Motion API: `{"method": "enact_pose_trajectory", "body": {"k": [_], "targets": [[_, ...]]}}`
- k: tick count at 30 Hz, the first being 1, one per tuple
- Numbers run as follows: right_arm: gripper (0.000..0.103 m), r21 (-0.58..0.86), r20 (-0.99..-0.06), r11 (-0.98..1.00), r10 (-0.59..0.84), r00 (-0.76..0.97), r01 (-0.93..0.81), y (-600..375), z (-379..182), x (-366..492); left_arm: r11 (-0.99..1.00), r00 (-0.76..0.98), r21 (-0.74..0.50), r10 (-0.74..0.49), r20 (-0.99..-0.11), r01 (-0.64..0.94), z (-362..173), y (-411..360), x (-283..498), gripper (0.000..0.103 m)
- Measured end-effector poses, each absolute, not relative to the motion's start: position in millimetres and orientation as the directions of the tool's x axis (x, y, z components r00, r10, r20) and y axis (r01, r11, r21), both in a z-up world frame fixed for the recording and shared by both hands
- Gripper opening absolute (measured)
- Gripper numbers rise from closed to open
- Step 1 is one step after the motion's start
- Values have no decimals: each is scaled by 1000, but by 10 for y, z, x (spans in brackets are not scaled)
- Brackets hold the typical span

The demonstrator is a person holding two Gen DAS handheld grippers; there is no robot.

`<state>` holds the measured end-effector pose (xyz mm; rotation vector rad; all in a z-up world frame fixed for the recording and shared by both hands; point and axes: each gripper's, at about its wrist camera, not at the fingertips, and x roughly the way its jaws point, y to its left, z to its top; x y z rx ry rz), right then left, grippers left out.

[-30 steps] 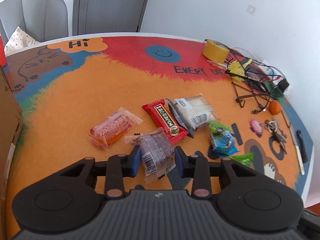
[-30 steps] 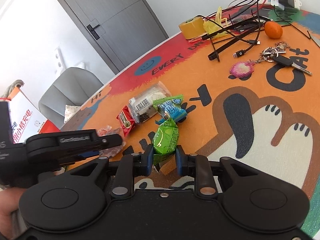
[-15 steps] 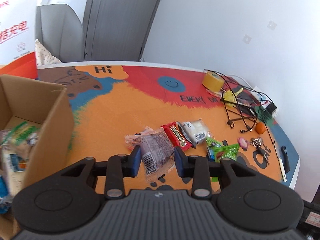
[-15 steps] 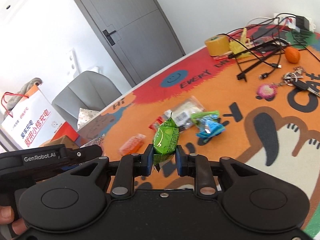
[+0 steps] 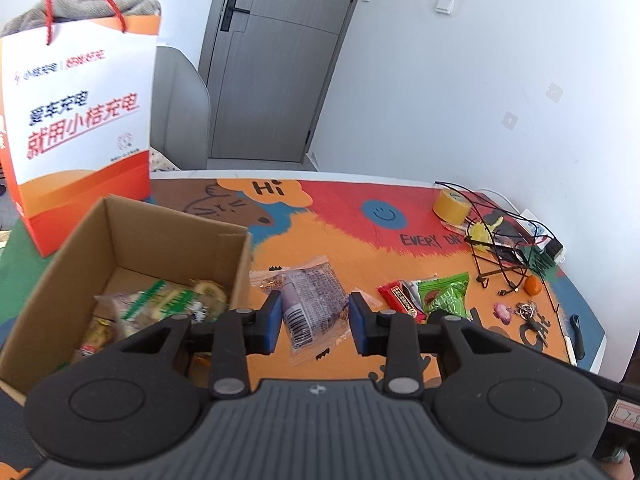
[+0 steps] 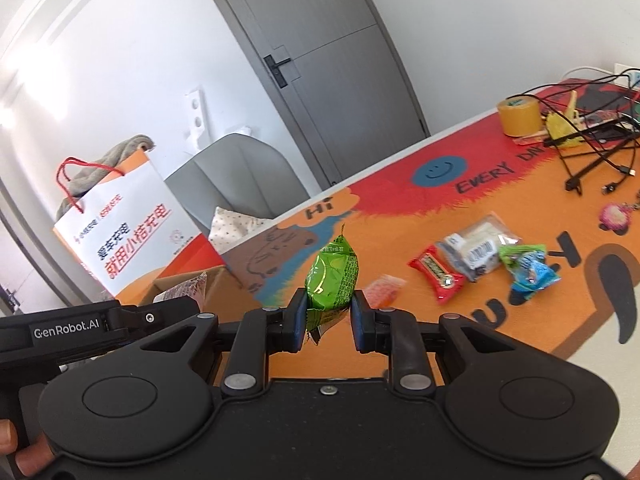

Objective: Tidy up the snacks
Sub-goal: 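Carry both snacks into the cardboard box and open both grippers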

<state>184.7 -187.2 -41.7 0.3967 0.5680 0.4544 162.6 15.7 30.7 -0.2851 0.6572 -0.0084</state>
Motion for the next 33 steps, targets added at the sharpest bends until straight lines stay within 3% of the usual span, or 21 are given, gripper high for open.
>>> {"method": "enact_pose_trajectory", "body": {"k": [10,25,33], "targets": [[24,447,-395,810,559,729,-379,-1445,-142,1753,957,816,-266,-60,-574,-117,472,538,1417,34],[24,410,-401,773,630,665,-484,-724,68,1732,947,782,-230,33,-623,-223,418,1209,1278,34],[24,397,-450,772,635,628,-496,-421,-67,1806,937,742,-255,7,-671,-240,187,1451,1312,35]]}}
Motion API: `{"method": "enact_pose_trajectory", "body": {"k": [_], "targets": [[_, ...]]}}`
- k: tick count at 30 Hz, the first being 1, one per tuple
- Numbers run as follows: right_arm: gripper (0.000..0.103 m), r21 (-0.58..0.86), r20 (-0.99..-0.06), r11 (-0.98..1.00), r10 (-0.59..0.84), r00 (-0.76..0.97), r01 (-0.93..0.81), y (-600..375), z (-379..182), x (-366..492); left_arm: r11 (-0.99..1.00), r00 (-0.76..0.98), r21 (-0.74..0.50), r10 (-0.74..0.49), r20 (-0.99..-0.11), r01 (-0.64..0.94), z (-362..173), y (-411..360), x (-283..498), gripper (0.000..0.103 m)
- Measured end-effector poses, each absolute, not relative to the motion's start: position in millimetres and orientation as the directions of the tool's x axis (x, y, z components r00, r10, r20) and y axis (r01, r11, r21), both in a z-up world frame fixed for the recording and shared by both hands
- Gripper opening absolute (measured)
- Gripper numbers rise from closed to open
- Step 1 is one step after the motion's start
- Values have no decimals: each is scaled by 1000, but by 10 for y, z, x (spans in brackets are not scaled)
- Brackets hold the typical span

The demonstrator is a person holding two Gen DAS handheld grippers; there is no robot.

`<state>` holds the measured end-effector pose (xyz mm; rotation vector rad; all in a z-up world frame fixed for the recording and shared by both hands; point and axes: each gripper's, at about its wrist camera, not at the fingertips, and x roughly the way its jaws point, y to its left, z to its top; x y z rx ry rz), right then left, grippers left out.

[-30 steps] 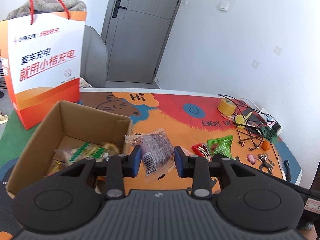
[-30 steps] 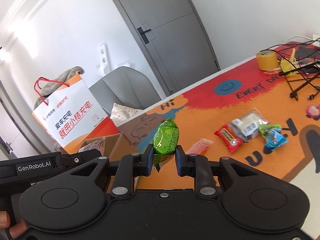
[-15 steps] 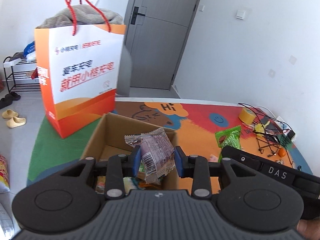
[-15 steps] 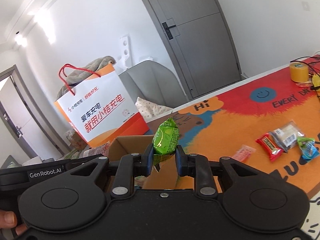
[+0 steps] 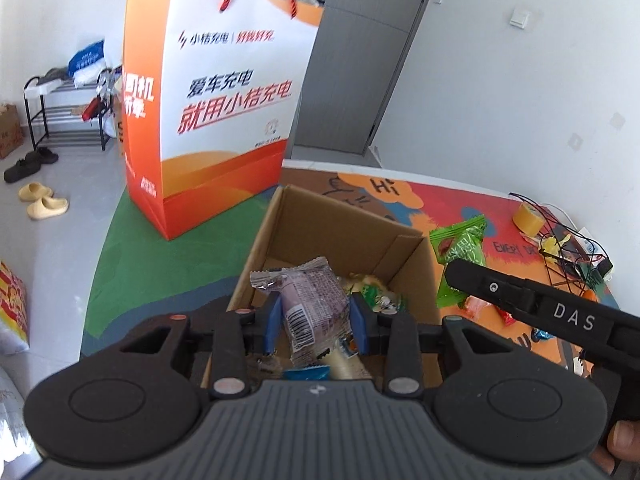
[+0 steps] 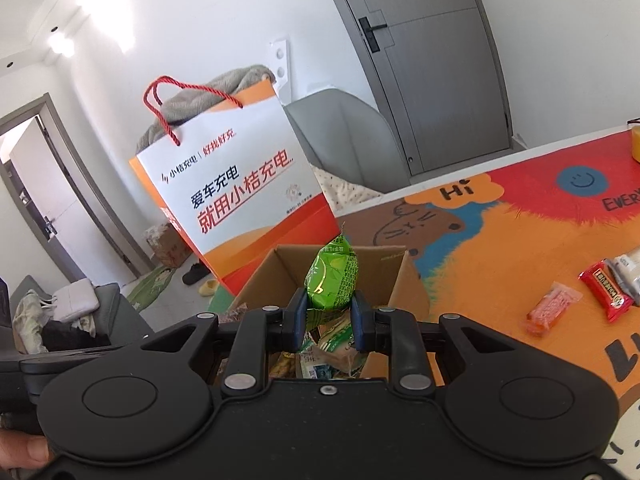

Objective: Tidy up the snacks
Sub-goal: 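Carry both snacks into the cardboard box and open both grippers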

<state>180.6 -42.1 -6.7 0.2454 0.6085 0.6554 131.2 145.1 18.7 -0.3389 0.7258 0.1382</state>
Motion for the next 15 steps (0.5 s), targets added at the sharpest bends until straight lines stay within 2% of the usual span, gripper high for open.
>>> {"method": "enact_pose_trajectory", "body": {"k": [15], "targets": [[24,413,-471,743,669,575,-527,-72,-165,1945,905,754,-308,22,-656,-294,227,1688,1169,46]]}}
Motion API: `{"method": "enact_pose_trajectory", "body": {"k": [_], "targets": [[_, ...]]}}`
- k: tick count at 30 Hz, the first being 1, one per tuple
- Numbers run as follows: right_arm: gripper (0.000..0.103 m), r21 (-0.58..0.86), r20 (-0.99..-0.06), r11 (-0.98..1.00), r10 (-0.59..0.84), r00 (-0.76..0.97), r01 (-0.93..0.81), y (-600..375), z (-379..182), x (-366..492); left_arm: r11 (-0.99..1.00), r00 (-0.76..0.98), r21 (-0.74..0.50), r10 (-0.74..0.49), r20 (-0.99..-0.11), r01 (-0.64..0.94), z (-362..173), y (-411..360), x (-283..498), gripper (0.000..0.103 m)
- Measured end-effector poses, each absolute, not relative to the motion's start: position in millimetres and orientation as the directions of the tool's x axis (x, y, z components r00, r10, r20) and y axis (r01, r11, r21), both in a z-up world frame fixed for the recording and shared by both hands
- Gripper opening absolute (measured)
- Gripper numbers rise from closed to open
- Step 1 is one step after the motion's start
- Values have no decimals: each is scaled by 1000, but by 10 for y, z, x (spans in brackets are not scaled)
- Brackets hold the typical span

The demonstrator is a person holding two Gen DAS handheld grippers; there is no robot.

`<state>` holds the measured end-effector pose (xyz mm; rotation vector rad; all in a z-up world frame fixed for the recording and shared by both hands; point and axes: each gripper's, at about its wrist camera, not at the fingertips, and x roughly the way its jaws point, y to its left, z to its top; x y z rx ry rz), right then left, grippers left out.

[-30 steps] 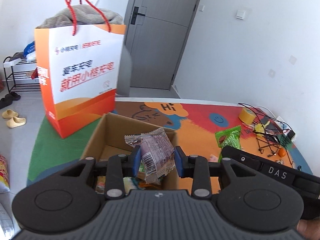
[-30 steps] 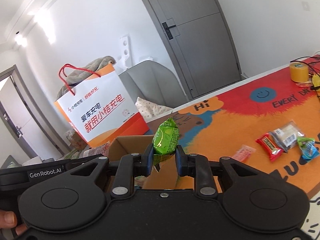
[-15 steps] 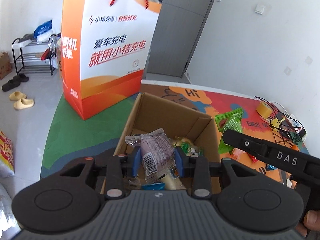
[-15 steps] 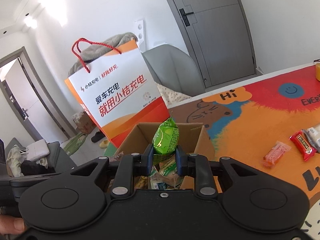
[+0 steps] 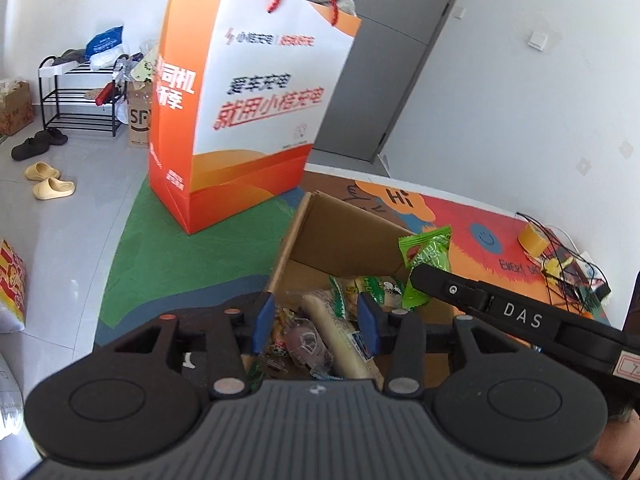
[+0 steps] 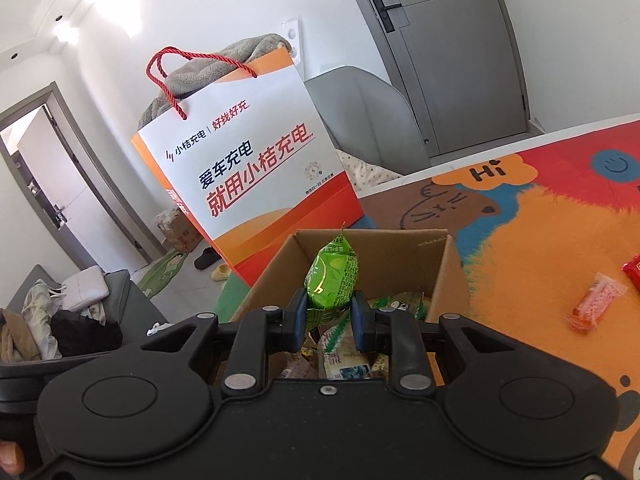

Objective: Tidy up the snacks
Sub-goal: 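Carry both snacks into the cardboard box and open both grippers, then move both tools back over the remaining snacks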

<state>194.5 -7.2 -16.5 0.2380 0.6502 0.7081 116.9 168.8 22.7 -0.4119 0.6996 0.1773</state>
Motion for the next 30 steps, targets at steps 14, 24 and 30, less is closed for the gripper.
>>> {"method": "enact_pose_trajectory", "body": {"k": [14,24,30], "targets": [[49,424,-459,757,653,602,-497,-290,-163,1913,900,779,-311,49,-625,-306,219,1650,1148,83],[64,394,-472,818,571,672,-419,-811,-162,1889,927,786,-282,23,-618,-249,241,1249,1261,92],[88,374,-467,856,507,725,-357,-1132,-176,1848,940,787,-272,-7,-617,-205,264,983,1318,93]]}}
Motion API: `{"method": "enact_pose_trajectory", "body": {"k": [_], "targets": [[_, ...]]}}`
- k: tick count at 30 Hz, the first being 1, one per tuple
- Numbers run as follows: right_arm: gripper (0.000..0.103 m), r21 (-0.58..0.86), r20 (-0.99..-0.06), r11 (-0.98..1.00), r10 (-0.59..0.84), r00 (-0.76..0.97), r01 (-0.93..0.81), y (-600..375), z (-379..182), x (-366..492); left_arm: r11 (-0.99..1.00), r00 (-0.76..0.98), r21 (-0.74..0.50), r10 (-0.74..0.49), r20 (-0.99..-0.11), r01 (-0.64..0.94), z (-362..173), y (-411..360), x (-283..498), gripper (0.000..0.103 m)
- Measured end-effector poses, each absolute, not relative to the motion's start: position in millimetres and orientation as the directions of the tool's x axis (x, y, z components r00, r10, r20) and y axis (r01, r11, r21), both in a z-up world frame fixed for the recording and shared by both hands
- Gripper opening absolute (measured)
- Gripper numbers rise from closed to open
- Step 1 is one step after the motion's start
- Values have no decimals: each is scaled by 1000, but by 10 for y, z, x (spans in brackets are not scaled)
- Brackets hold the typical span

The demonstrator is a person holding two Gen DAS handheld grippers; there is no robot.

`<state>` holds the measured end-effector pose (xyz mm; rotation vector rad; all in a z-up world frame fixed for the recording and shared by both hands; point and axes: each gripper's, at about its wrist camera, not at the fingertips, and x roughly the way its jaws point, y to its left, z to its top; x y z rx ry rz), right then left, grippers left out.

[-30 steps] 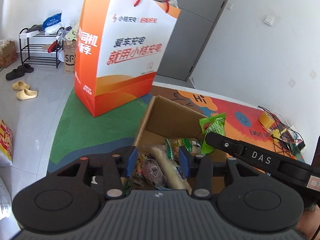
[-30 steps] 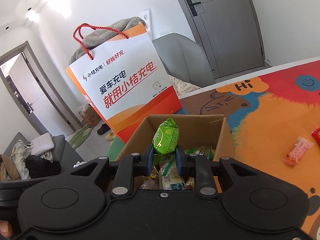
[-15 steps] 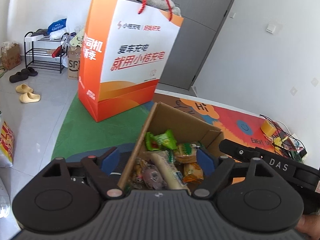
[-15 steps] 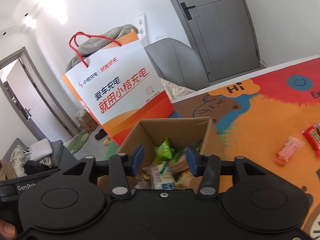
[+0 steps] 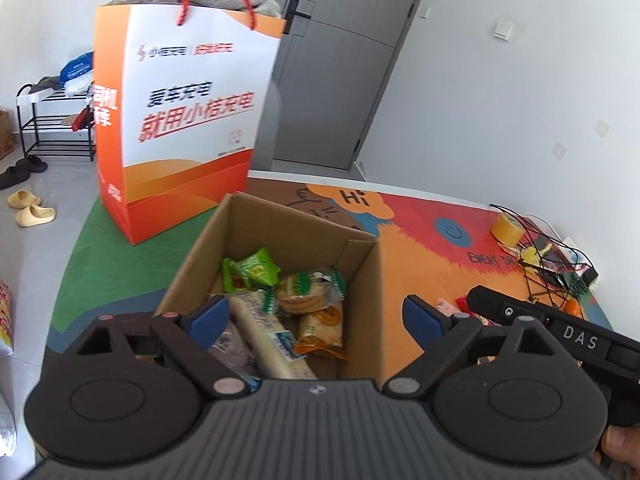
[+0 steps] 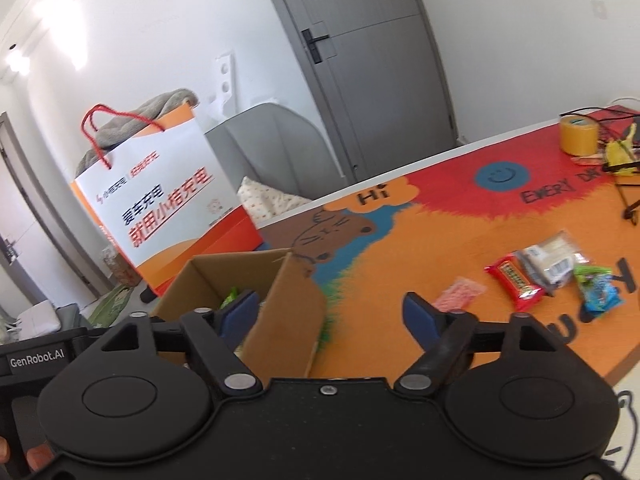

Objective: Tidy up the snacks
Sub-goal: 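Move both tools back over the remaining snacks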

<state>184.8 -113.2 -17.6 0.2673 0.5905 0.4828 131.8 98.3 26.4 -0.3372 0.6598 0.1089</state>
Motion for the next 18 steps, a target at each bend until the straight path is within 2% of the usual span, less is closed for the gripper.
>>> {"method": "enact_pose_trajectory", "body": {"k": [4,10,18], "targets": [[97,375,-461,866,483,744,-330,-1345,-195,1805,950,785,-258,-20,-619,-178,280,799,1351,94],[102,378,-466,881,446,764,-284,-1704,-214,1763,962,780,-241,-51,-623,-130,293,507,1421,94],[103,349,-492,912,372,787,-214,-2104,-267,1716,968,757,-242,-112,-643,-61,243,135,1602,94]]}}
